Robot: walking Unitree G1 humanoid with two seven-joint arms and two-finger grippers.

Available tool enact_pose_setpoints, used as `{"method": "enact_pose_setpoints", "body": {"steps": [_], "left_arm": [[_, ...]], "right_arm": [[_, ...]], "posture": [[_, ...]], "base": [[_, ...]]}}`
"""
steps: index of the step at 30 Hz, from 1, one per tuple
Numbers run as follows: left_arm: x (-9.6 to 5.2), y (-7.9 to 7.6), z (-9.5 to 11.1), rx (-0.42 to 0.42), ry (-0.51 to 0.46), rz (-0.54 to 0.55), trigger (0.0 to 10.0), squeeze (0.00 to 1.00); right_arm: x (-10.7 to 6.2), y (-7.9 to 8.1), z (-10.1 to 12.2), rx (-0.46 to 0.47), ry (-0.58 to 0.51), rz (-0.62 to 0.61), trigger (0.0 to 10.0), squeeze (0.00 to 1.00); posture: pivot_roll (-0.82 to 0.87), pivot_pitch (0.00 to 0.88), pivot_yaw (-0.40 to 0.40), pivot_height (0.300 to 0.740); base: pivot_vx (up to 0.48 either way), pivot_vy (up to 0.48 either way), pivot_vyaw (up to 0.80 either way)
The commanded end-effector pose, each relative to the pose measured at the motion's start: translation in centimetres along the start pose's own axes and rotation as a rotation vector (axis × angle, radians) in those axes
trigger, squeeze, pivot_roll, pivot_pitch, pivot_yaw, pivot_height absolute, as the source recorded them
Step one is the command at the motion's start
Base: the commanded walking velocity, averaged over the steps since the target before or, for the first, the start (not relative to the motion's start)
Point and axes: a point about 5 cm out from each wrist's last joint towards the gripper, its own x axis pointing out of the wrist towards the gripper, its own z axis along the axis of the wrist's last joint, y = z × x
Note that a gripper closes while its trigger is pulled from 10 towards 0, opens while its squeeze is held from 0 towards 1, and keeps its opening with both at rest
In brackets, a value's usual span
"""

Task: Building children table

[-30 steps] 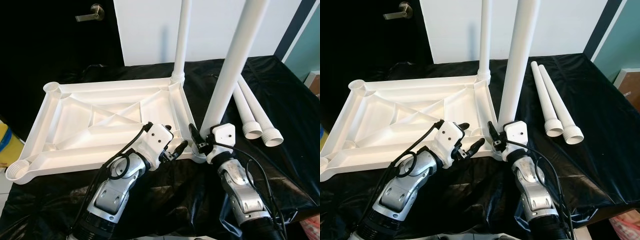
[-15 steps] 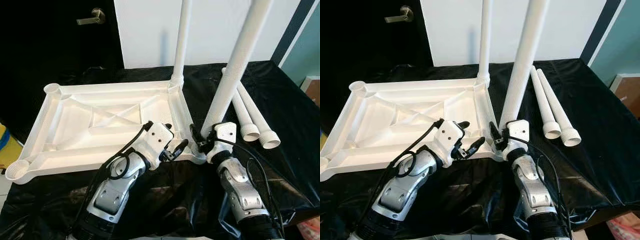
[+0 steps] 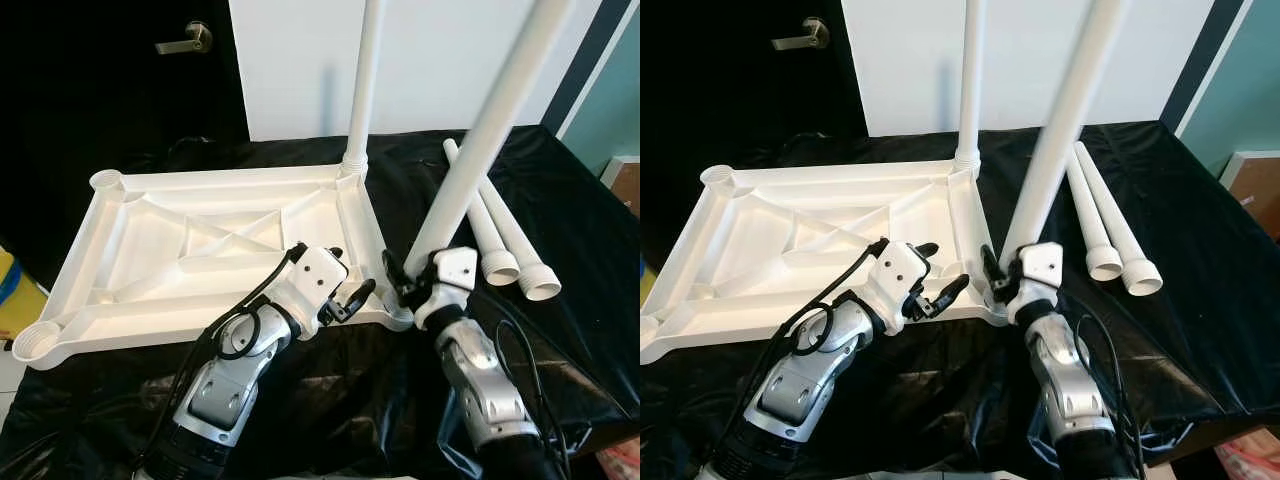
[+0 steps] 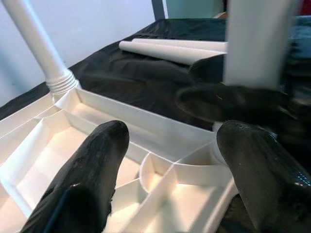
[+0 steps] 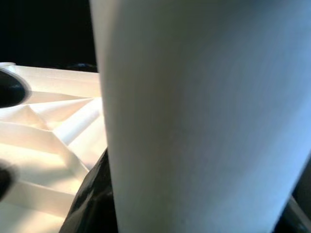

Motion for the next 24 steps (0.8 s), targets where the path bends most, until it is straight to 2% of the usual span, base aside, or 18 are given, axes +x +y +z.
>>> {"method": "enact_pose_setpoints", "body": {"steps": [1, 5, 16, 21, 23, 24], "left_arm": [[0.1, 0.0, 0.0, 0.003, 0.003, 0.008, 10.0, 0.0], [0.0, 0.0, -0.1, 0.005, 0.006, 0.011, 10.0, 0.0], [0.0, 0.0, -0.1, 0.007, 0.007, 0.011, 10.0, 0.0], [0.0, 0.1, -0.1, 0.008, 0.007, 0.014, 10.0, 0.0], [0.0, 0.1, 0.0, 0.008, 0.007, 0.016, 10.0, 0.0], [-0.1, 0.1, 0.0, 0.007, 0.008, 0.016, 10.0, 0.0]], "right_arm": [[-0.9, 0.8, -2.2, 0.008, 0.103, 0.041, 10.0, 0.0], [-1.5, 0.5, -2.4, -0.039, 0.079, 0.079, 10.0, 0.0], [-1.6, 0.6, -2.4, -0.137, 0.047, 0.131, 10.0, 0.0], [-1.8, 0.9, -2.3, -0.166, 0.017, 0.163, 10.0, 0.0], [-2.0, 1.2, -2.4, -0.215, 0.004, 0.196, 10.0, 0.0], [-2.1, 1.3, -2.6, -0.195, 0.013, 0.193, 10.0, 0.0]], "posture": [[-0.02, 0.031, -0.016, 0.74], [-0.02, 0.031, -0.015, 0.74], [-0.02, 0.035, -0.014, 0.74], [-0.02, 0.037, -0.016, 0.74], [-0.02, 0.039, -0.016, 0.74], [-0.02, 0.039, -0.016, 0.74]], "base": [[0.0, 0.0, 0.0], [0.0, 0.0, 0.0], [0.0, 0.0, 0.0], [0.0, 0.0, 0.0], [0.0, 0.0, 0.0], [0.0, 0.0, 0.0]]}}
